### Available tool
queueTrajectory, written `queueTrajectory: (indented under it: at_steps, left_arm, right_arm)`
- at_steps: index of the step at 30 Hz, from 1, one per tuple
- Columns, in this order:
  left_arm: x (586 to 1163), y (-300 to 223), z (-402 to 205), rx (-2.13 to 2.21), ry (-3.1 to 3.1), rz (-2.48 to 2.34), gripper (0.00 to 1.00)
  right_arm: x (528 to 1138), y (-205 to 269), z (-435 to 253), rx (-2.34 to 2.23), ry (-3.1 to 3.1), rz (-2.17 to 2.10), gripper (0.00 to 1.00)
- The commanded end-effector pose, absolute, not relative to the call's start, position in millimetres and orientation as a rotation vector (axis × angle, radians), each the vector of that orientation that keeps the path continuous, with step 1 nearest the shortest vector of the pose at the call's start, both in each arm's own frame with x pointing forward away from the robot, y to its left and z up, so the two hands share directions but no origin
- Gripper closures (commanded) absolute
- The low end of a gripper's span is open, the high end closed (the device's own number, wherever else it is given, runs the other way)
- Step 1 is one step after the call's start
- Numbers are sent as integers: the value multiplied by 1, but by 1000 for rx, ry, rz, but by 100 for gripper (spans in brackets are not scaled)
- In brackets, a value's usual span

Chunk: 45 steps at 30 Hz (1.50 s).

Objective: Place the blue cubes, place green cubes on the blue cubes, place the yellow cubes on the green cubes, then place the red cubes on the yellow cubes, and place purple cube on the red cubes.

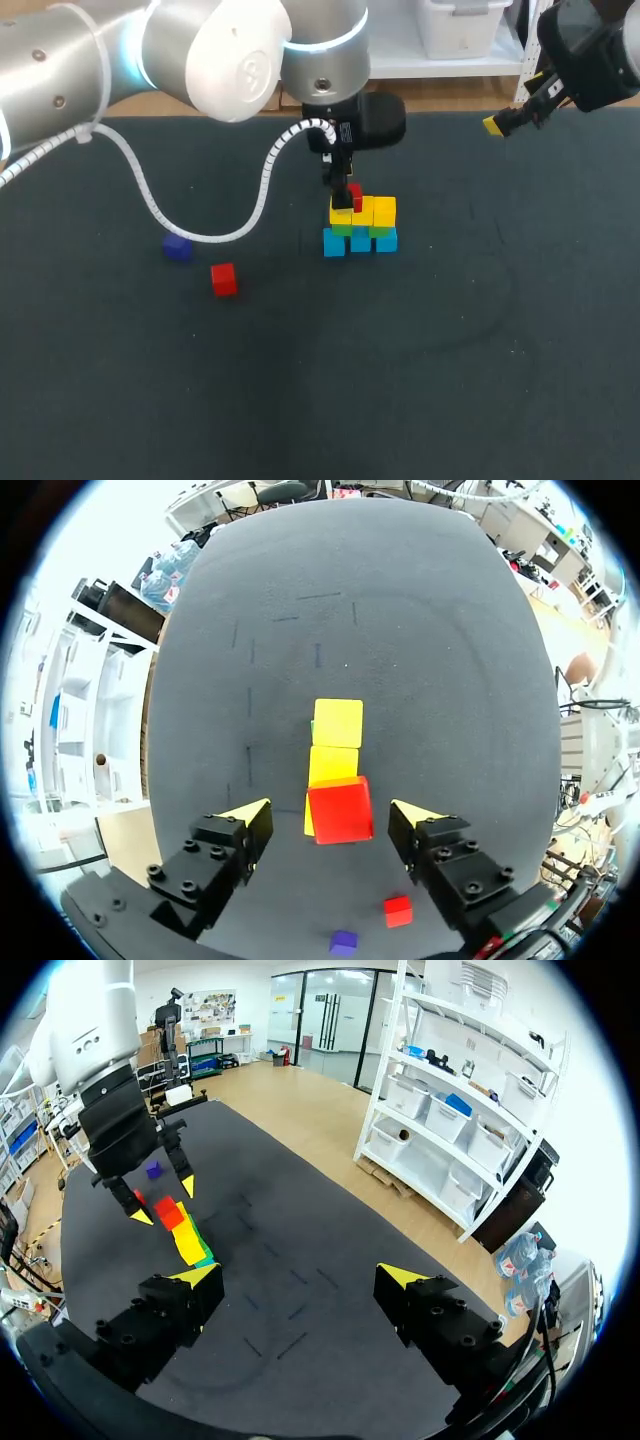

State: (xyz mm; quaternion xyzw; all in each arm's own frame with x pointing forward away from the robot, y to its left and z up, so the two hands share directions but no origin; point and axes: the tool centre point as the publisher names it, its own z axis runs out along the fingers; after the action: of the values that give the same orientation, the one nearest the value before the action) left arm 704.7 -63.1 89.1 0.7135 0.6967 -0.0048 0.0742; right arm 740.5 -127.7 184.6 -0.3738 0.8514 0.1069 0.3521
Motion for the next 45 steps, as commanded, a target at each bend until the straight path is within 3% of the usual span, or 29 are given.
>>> queueTrajectory:
  at_steps: [1, 8, 13, 22, 40, 45]
  left_arm:
    - [704, -63, 88, 2136, 2088, -15, 24]
    - [704, -63, 88, 2132, 2082, -13, 31]
    - [705, -64, 89, 2133, 2082, -5, 42]
    - [706, -65, 88, 2130, 2079, 12, 50]
    - [707, -64, 90, 2103, 2079, 16, 51]
    - [707, -64, 89, 2101, 2080, 19, 47]
  right_arm:
    - [740, -128, 185, -966, 2203, 274, 0]
    - [740, -128, 185, -966, 2203, 274, 0]
    - [740, -128, 185, -966, 2203, 274, 0]
    - [740, -128, 185, -966, 2203, 274, 0]
    - [740, -128, 185, -966, 2203, 274, 0]
    - [740, -128, 185, -966, 2203, 274, 0]
